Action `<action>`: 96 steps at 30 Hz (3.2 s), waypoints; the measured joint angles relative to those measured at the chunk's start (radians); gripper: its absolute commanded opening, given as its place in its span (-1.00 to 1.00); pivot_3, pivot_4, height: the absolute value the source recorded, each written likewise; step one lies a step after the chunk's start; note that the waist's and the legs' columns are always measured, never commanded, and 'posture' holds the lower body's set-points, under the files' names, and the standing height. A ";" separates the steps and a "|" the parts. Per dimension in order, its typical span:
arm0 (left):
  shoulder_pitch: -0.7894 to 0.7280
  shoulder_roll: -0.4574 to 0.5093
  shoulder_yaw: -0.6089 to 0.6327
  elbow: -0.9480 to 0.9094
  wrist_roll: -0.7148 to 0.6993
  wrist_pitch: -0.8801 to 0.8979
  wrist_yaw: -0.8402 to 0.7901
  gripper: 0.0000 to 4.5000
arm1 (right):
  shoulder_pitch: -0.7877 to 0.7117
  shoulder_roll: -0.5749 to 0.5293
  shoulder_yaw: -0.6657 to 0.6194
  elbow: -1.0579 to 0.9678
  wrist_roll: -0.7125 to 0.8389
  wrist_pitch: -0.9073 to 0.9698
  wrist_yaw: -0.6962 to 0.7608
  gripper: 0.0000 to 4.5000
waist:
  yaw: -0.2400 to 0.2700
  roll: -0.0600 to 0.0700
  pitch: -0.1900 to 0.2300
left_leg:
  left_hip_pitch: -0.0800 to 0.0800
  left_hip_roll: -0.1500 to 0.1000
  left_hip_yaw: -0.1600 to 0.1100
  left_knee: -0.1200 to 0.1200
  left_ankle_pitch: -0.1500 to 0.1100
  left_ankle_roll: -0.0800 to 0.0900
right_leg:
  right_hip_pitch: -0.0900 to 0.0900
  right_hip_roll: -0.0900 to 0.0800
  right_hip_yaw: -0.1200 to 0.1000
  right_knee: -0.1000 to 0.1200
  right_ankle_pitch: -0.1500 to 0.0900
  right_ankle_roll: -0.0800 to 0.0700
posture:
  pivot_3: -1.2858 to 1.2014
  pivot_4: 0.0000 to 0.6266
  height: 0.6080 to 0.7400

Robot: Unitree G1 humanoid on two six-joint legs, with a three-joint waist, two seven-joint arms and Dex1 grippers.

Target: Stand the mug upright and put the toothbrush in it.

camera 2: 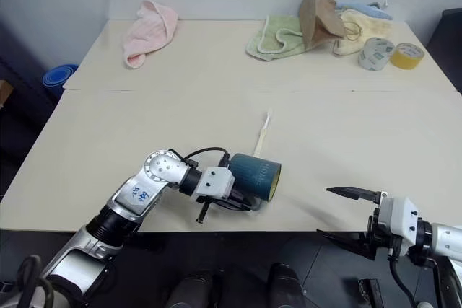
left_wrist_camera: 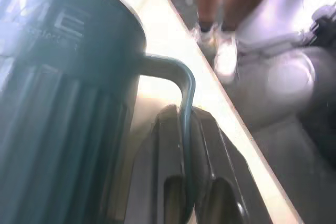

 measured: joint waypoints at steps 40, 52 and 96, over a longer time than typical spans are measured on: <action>0.328 -0.013 0.466 0.171 -0.309 0.017 0.214 0.98 | -0.168 0.030 0.080 0.028 -0.040 0.042 -0.079 1.00 | -0.003 0.001 -0.002 | 0.006 0.000 0.003 -0.004 0.000 -0.001 | 0.002 0.000 0.002 0.000 0.000 0.000 | 0.03 -0.52 1.00; 0.578 0.229 0.641 -0.051 -0.318 -0.041 0.150 0.98 | -0.188 -0.007 0.071 -0.017 0.011 0.356 -0.197 1.00 | -0.004 0.000 -0.002 | 0.005 0.001 0.003 -0.004 -0.001 -0.002 | 0.000 0.000 0.003 0.000 -0.001 -0.001 | 0.03 -0.52 1.00; 0.740 0.167 0.838 -0.324 -0.505 0.013 0.388 1.00 | -1.280 0.613 0.420 0.614 -0.152 0.788 -0.478 -0.93 | -0.085 -0.007 -0.006 | -0.006 0.005 0.003 -0.007 -0.002 -0.005 | -0.021 0.001 0.000 0.015 0.001 -0.005 | 0.03 -0.52 1.00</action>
